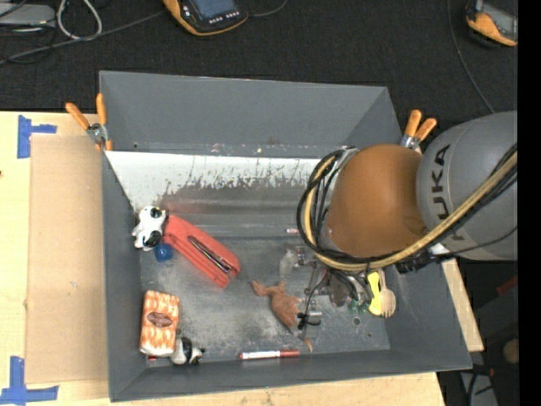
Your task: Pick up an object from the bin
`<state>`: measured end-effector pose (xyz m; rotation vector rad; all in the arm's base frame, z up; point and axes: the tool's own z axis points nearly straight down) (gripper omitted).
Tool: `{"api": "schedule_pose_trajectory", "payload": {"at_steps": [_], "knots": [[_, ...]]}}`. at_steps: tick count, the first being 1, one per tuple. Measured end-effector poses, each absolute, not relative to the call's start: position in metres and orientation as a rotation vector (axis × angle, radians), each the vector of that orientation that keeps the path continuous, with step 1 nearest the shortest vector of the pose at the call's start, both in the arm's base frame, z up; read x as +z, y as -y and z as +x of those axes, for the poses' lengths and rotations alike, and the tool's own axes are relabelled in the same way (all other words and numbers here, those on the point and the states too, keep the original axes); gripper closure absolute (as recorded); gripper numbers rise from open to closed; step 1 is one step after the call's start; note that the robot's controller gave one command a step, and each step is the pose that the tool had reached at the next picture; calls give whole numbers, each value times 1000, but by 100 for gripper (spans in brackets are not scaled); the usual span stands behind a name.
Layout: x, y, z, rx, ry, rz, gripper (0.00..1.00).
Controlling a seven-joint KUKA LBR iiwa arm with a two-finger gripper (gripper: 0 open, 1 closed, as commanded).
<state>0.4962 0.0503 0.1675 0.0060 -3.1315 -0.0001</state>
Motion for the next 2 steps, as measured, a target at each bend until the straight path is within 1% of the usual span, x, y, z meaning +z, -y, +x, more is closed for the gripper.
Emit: {"api": "schedule_pose_trajectory", "payload": {"at_steps": [1, 2], "knots": [[172, -50, 498, -1, 3139, 3, 0], [132, -13, 493, -2, 3137, 166, 0]]}}
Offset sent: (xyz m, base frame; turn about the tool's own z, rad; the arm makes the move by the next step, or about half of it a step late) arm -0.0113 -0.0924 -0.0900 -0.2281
